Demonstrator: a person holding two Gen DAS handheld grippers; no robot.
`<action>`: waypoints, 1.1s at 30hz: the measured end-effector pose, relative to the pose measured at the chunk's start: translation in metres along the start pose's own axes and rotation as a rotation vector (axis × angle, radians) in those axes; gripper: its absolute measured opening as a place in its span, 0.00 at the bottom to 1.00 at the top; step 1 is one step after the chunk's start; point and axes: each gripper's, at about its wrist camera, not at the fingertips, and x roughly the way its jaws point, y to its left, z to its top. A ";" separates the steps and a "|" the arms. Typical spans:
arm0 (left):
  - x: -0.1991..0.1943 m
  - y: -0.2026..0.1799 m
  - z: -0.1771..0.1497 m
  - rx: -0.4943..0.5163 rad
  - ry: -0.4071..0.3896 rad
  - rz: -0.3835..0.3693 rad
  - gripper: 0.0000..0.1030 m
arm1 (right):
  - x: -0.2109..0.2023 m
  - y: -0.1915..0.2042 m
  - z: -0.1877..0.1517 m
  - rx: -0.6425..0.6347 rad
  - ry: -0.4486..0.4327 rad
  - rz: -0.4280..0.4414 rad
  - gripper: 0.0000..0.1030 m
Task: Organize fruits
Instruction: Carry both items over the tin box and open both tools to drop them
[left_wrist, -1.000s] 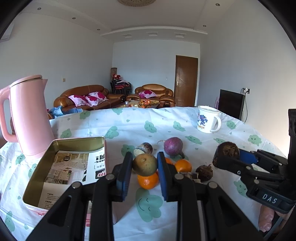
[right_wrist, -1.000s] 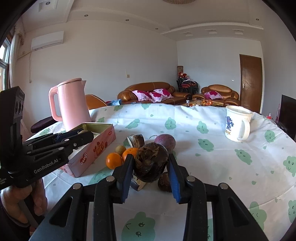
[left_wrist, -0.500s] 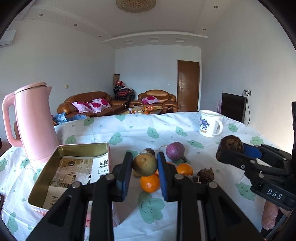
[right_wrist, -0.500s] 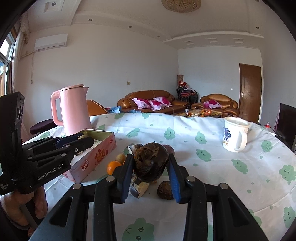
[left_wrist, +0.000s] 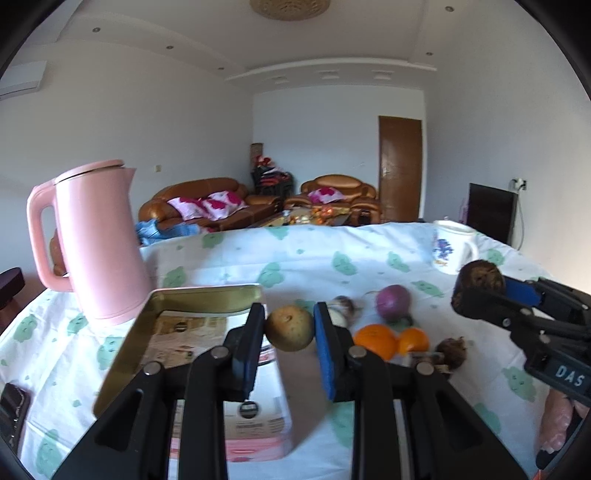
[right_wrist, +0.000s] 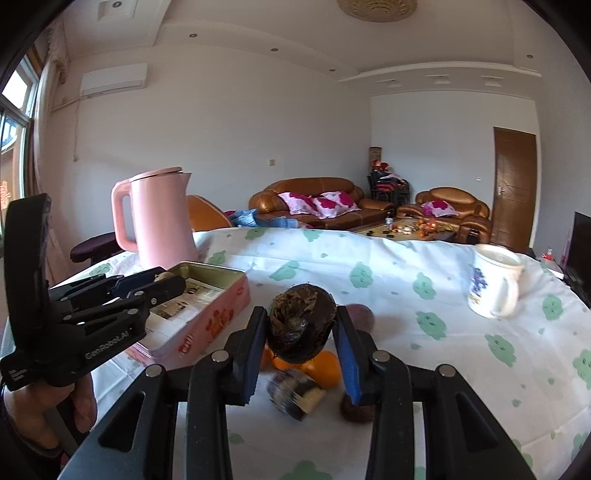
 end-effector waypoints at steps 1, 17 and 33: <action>0.002 0.004 0.001 -0.001 0.010 0.011 0.27 | 0.003 0.003 0.003 -0.006 0.003 0.009 0.37; 0.023 0.058 0.008 -0.007 0.118 0.111 0.27 | 0.064 0.055 0.037 -0.092 0.082 0.137 0.37; 0.049 0.092 0.006 -0.043 0.211 0.094 0.27 | 0.138 0.101 0.047 -0.148 0.189 0.188 0.37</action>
